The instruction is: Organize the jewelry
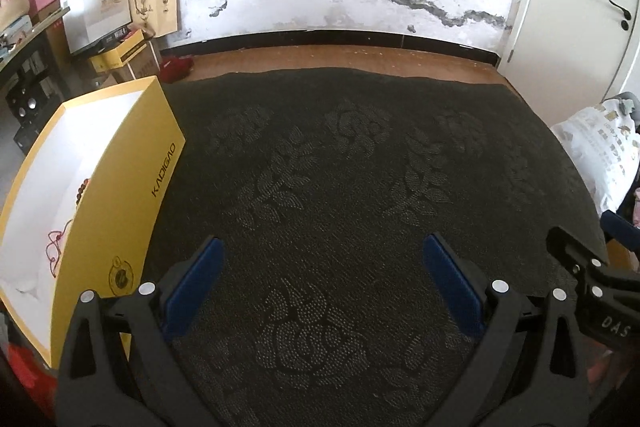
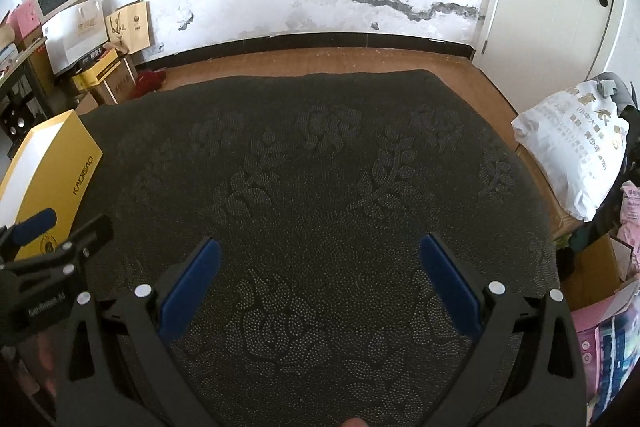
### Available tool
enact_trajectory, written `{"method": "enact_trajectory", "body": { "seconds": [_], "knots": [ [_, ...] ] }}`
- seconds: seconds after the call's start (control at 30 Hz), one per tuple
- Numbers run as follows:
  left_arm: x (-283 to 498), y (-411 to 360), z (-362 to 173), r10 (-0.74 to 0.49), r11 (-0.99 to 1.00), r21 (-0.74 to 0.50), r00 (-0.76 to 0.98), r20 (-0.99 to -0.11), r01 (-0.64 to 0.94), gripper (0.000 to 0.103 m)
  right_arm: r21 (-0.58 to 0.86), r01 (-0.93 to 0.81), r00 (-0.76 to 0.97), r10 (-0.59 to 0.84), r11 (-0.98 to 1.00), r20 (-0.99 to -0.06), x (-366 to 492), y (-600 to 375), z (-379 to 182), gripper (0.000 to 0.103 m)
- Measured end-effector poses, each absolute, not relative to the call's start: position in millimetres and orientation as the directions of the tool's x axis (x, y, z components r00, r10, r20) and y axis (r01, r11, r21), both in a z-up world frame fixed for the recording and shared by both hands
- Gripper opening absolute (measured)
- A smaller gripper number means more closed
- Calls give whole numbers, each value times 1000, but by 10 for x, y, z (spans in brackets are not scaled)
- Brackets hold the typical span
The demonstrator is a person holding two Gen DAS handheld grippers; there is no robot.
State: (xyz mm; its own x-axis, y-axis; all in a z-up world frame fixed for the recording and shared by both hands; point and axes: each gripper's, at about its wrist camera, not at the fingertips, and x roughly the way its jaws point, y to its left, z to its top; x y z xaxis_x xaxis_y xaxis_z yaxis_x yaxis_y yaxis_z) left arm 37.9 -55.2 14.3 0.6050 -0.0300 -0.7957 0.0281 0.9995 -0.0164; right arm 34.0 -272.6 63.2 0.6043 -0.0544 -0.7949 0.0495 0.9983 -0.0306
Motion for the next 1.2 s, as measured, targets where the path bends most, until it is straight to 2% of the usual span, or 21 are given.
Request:
{"method": "enact_trajectory", "body": {
  "seconds": [1.2],
  "knots": [
    [370,-314,187,-9,1000,-6,614,-789,7,97,-61,14,603,-57,998,-796,418,-2552,567,96]
  ]
}}
